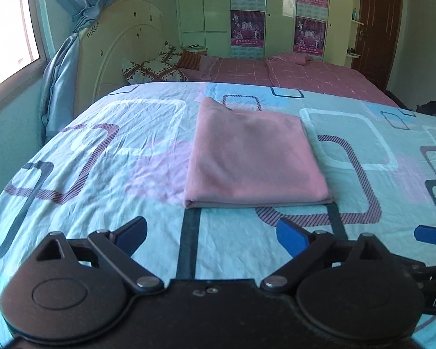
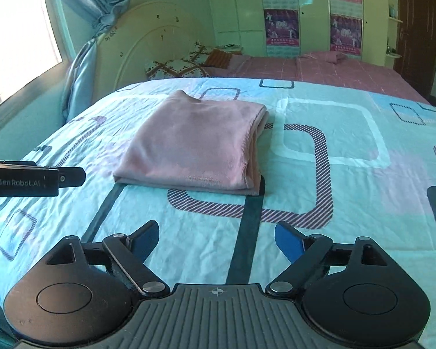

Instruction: Fold small clothes

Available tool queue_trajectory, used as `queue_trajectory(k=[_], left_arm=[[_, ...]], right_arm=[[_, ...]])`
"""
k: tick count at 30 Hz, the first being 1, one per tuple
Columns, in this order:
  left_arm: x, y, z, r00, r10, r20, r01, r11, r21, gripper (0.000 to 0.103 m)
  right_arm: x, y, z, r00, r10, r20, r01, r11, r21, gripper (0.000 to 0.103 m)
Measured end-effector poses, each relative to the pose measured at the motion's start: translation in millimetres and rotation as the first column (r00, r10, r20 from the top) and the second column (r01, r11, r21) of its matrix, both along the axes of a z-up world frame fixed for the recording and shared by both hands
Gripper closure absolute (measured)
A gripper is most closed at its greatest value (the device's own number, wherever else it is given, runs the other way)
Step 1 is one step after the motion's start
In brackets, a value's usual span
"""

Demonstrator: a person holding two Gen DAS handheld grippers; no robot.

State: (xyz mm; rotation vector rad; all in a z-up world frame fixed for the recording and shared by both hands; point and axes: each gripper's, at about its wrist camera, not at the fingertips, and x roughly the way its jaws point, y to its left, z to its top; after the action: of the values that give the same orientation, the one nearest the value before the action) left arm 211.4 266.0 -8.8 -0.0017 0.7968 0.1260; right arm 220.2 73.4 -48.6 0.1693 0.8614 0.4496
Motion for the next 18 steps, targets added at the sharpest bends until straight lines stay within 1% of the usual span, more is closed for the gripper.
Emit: queue_trajectory(k=[3,7,9,12,14,18], left_arm=[[-29,-15,13,1.000,0.002,0.016,-0.002,1.000,0.001,0.008],[-70,-40,30,0.998,-0.007,0.056,0.005,0.999,0.039,0.008],[-86,-48,36,0.998,-0.013,0.064,0.011,0.999,0.032,0.006],[-108,-56,45,0.997,0.005,0.074,-0.006,1.000,0.014,0.003],[-119,-61,49,0.997,0.021,0.078,-0.024,0.999,0.032,0.001],[-137,-67,53,0.995,0.041,0.089,-0.046,0.997,0.065,0.001]], right_arm=[[-33,-19,12,1.000,0.000,0.020,-0.001,1.000,0.022,0.015],[-72,-41,32,0.997,-0.020,0.070,0.017,0.999,0.039,0.014],[-91,-51,44,0.995,-0.040,0.093,0.035,0.998,0.049,0.012],[-113,-61,56,0.990,-0.064,0.128,0.057,0.997,0.056,0.008],[-125,-64,62,0.986,-0.072,0.151,0.064,0.996,0.054,0.007],[-145,-70,69,0.982,-0.075,0.172,0.065,0.996,0.065,0.006]])
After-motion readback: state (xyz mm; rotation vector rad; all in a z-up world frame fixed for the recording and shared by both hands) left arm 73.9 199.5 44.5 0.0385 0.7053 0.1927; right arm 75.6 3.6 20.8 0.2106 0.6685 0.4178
